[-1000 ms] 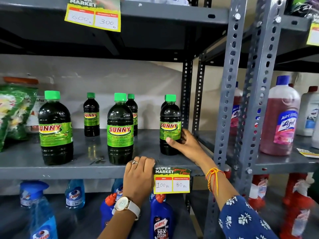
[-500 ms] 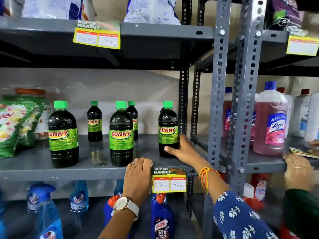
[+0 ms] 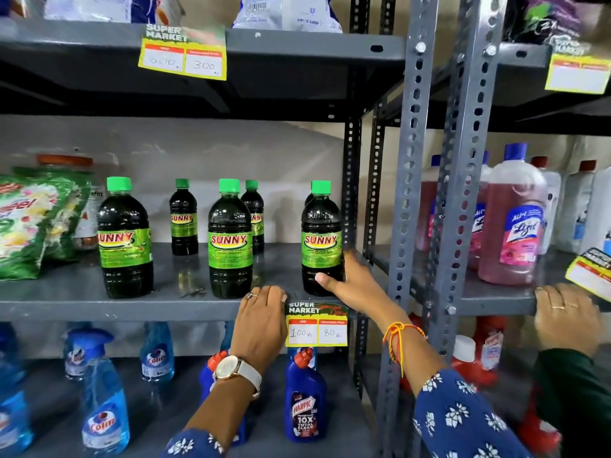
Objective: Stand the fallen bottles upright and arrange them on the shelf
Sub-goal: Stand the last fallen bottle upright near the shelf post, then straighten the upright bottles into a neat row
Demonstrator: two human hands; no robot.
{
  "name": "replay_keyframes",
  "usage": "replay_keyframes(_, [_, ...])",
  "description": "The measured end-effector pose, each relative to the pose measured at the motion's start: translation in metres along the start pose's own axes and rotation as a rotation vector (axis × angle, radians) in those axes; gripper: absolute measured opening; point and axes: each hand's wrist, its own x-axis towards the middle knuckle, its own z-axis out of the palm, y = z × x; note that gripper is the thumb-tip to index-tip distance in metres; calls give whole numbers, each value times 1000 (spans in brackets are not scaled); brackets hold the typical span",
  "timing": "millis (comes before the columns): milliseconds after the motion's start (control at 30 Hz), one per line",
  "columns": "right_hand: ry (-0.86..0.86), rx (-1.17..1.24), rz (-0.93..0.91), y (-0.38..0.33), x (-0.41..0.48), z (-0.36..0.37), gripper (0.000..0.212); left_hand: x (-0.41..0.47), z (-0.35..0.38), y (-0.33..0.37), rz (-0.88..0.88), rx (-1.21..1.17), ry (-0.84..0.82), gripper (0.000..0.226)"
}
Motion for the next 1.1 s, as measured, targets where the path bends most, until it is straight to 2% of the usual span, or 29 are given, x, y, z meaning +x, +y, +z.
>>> replay_keyframes(267, [4,-48,46,9,4,3,60,-4,-11,4,16,1,-74,25])
replay_keyframes(333, [43,-1,47,10,3,4,78,-7,-14,3,41,-68,-116,27])
replay_keyframes(400, [168,23,16,7,-2,8,99,-10,-24,-5,57,-162,-117,32])
replay_keyframes(433, [269,0,-37,2,-8,10,100,-11,-31,-11,53,-211,-83,32])
replay_keyframes(533, [545,32,-371,-32,-20,31,73,-11,-58,-49,58,-233,139,28])
replay_keyframes(600, [560,61,-460,-57,-15,53,65,-6,-78,-80,23,-152,315,26])
replay_keyframes(667, [463,85,-379,-77,1,80,67,-2,-95,-117,-102,-81,447,27])
replay_keyframes(733, [338,115,-187,-92,15,103,83,0,-108,-154,-267,-55,509,34])
replay_keyframes(800, [246,136,-18,-97,23,121,92,2,-117,-180,-416,-28,436,60])
replay_keyframes(867, [209,108,69,-95,28,136,88,7,-122,-193,-554,1,226,96])
replay_keyframes(933, [210,37,115,-89,28,146,96,14,-122,-196,-665,21,49,114])
replay_keyframes(1000, [244,-49,119,-88,27,151,103,16,-116,-196,-695,39,9,114])
replay_keyframes(1100, [272,-180,121,-90,21,154,104,10,-103,-199,-668,68,26,91])
